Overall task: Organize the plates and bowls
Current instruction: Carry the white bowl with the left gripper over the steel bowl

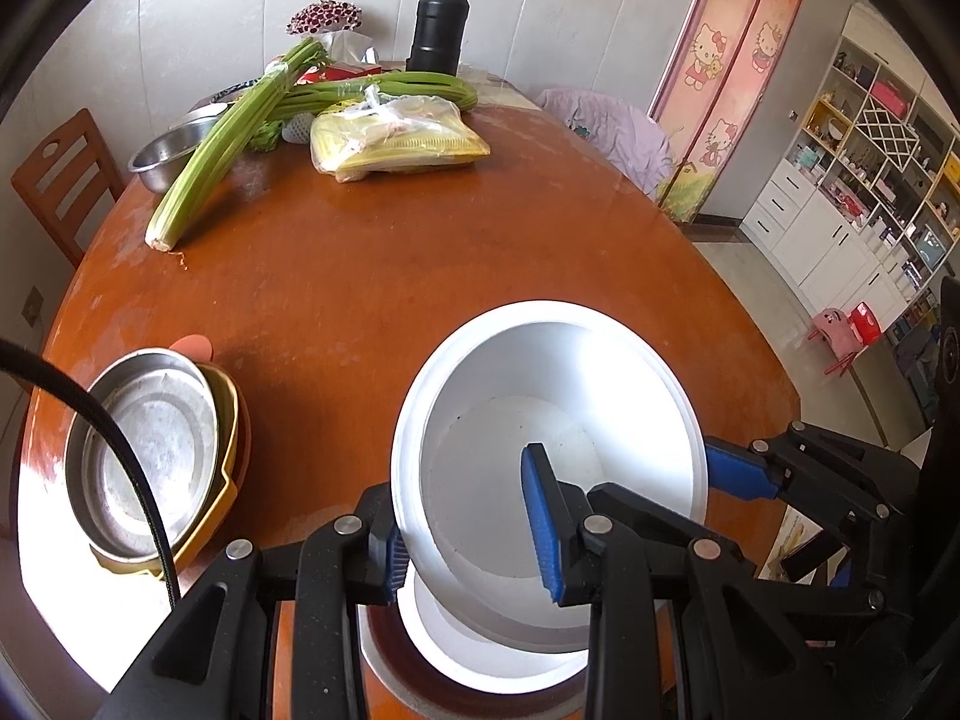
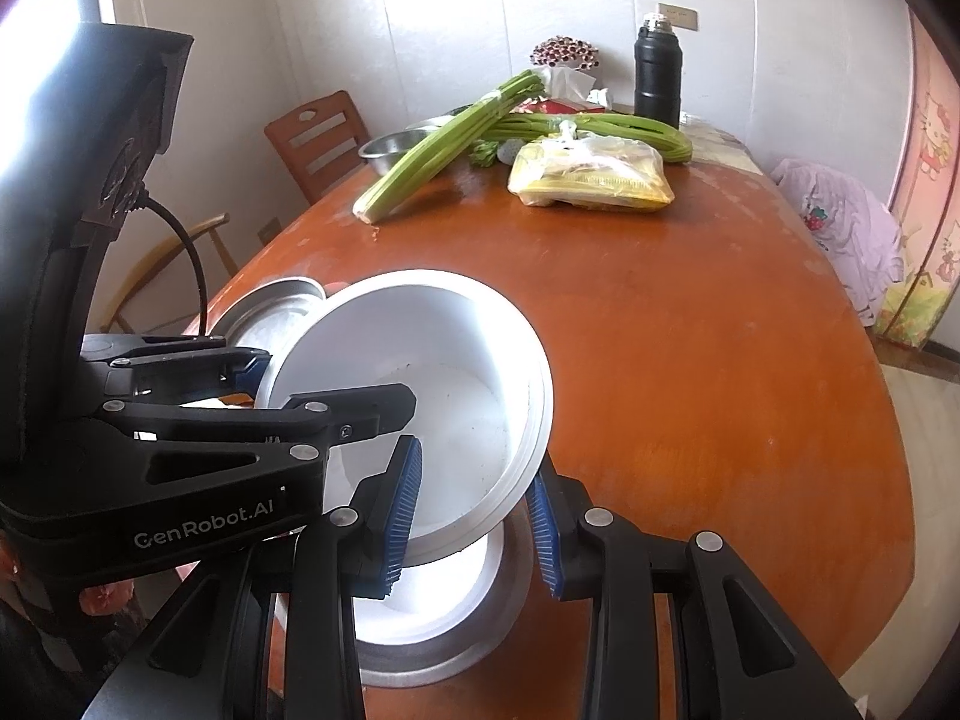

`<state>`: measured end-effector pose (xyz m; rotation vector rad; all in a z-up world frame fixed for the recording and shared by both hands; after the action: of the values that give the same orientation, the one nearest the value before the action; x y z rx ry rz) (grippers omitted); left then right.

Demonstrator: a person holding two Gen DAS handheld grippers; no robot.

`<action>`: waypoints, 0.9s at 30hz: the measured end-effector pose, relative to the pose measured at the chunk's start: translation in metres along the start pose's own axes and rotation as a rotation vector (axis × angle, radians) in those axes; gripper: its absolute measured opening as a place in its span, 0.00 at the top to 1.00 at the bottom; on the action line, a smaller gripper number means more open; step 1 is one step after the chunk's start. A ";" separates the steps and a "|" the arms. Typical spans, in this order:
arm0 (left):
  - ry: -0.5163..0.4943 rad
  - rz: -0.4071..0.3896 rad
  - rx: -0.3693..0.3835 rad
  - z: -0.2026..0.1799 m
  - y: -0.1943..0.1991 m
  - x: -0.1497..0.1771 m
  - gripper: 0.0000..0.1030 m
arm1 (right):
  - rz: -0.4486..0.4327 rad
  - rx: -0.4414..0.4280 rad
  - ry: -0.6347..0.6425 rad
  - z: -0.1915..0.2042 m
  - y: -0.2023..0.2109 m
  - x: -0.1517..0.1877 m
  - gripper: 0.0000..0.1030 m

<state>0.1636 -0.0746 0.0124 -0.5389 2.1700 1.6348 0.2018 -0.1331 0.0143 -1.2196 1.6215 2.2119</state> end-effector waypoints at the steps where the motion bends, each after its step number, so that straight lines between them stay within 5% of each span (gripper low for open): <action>1: 0.001 0.002 -0.001 0.000 0.000 0.001 0.68 | 0.001 -0.001 0.001 0.001 0.000 0.001 0.64; 27: 0.014 0.012 -0.003 0.010 0.003 0.036 0.68 | 0.030 -0.017 0.018 0.022 -0.002 0.027 0.64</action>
<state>0.1316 -0.0671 -0.0059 -0.5407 2.1858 1.6451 0.1731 -0.1224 -0.0030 -1.2311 1.6414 2.2439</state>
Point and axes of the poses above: each gripper's, at about its wrist camera, not at the fingertips, and y roughly against the way its jaws point, z to its left, x to its underside, the point moved 5 cm from there along -y, roughly the way its jaws point, and after that the axes turned 8 degrees about y, right-handed, at the moved point
